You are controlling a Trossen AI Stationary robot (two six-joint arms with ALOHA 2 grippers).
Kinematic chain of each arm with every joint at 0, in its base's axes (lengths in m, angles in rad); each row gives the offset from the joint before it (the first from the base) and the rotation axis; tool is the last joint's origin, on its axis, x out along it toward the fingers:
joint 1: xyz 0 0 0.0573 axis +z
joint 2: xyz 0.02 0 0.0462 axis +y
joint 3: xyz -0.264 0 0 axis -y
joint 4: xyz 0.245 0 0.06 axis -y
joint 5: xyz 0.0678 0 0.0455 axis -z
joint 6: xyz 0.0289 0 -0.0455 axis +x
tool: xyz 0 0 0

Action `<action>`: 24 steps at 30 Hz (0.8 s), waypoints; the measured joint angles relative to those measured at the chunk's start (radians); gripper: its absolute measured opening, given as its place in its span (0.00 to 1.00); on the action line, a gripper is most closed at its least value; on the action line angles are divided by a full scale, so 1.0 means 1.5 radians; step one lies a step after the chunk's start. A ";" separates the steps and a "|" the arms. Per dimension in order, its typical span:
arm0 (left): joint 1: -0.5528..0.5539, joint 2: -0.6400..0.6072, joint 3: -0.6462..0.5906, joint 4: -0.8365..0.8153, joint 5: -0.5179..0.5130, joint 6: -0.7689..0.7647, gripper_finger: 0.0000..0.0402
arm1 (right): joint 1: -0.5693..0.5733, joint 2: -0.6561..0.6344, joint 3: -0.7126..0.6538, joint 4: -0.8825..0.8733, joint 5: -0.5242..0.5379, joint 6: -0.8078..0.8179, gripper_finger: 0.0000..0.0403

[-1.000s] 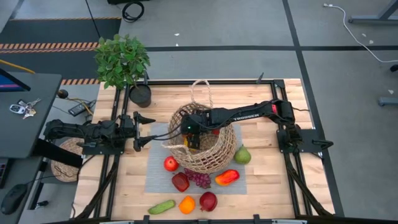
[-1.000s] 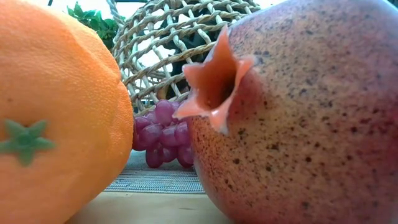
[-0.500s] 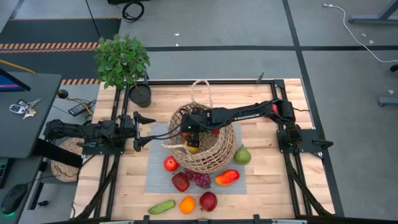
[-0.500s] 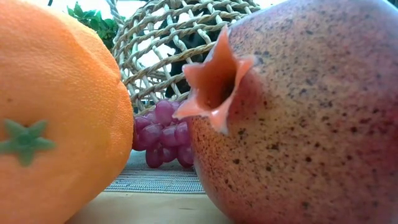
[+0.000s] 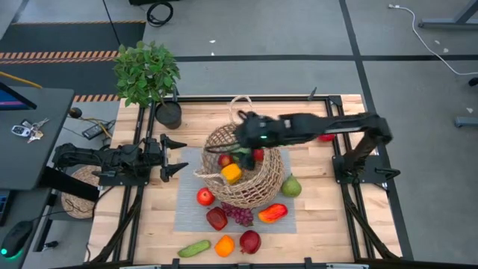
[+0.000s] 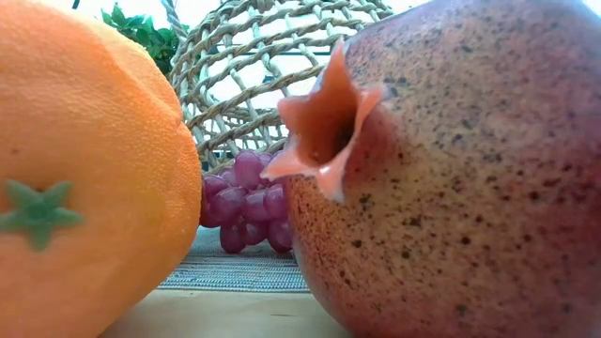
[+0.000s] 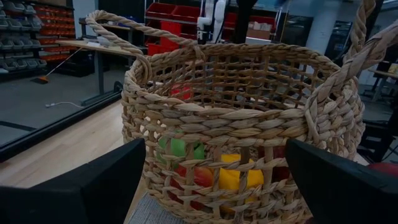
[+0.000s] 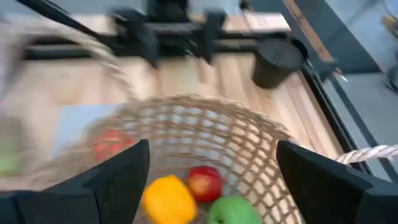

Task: Build produce basket
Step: Put the mango into the basket

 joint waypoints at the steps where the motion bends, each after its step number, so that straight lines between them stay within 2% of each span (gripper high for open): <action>1: 0.000 0.000 0.000 0.000 0.000 0.000 0.98 | 0.009 -0.021 0.000 -0.010 -0.007 0.000 0.87; 6: 0.000 0.000 0.000 0.000 0.000 0.000 0.98 | 0.080 -0.103 0.000 -0.065 -0.010 0.007 0.87; 9: 0.000 0.000 0.000 0.000 0.000 0.000 0.98 | 0.151 -0.125 0.000 -0.102 -0.006 0.014 0.87; 11: 0.000 0.000 0.000 0.000 0.000 0.000 0.98 | 0.208 -0.132 0.000 -0.123 0.021 0.018 0.87; 17: 0.000 0.000 0.000 0.000 0.000 0.000 0.98 | 0.378 -0.104 0.000 -0.169 0.151 0.043 0.87; 24: 0.000 0.000 0.000 0.000 0.000 0.000 0.98 | 0.501 -0.035 -0.011 -0.211 0.170 0.063 0.87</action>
